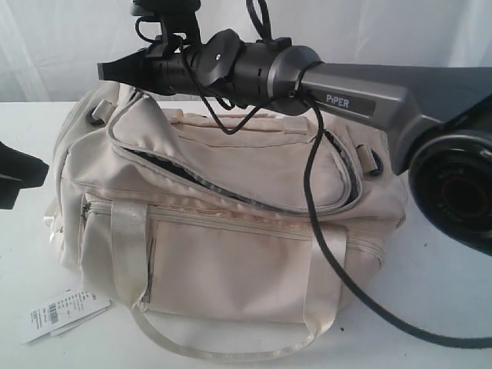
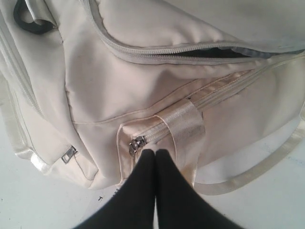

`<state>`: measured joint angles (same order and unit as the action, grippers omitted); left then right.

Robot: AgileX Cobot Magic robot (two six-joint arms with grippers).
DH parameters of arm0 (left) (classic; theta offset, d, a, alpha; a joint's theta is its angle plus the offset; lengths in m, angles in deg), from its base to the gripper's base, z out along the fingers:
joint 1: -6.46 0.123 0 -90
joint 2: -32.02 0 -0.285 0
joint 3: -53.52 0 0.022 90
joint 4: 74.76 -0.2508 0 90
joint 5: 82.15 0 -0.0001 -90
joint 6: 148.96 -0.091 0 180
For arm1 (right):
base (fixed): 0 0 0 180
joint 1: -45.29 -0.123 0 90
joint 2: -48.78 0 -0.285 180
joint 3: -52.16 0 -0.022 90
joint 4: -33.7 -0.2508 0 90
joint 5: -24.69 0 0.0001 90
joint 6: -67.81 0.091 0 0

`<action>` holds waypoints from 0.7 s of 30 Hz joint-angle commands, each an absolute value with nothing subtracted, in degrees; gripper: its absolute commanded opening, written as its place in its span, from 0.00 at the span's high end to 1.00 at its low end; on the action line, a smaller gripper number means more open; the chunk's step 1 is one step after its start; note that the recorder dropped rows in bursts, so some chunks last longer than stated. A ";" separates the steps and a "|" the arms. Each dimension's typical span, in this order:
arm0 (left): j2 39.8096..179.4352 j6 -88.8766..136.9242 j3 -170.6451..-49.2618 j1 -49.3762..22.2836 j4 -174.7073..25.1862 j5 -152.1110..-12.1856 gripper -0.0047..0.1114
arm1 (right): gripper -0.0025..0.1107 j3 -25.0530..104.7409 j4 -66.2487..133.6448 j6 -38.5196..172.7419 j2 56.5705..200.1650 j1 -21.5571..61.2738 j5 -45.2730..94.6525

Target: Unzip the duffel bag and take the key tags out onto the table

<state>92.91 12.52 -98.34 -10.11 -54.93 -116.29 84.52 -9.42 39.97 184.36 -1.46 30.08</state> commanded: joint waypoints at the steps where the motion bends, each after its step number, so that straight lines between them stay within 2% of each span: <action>1: 92.51 13.15 -98.69 -10.29 -53.77 -116.48 0.96 | 0.98 88.14 -9.36 39.57 187.11 0.10 28.44; 12: 92.51 13.15 -98.69 -10.29 -52.93 -116.48 0.96 | 0.98 95.65 -9.16 39.64 194.25 1.75 28.83; 17: 92.51 13.15 -98.69 -10.29 -52.93 -116.48 0.96 | 0.98 97.77 -8.97 33.13 198.04 1.75 27.15; 18: 92.51 13.15 -98.69 -10.29 -52.81 -116.48 0.96 | 0.96 97.77 -8.97 32.45 198.15 1.57 26.77; 21: 92.51 13.15 -98.69 -10.29 -52.59 -116.48 0.96 | 0.83 97.77 -8.75 31.55 198.67 1.50 26.62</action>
<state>92.91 12.52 -98.34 -10.11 -53.66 -116.25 97.46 -9.46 32.96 198.23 1.18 27.58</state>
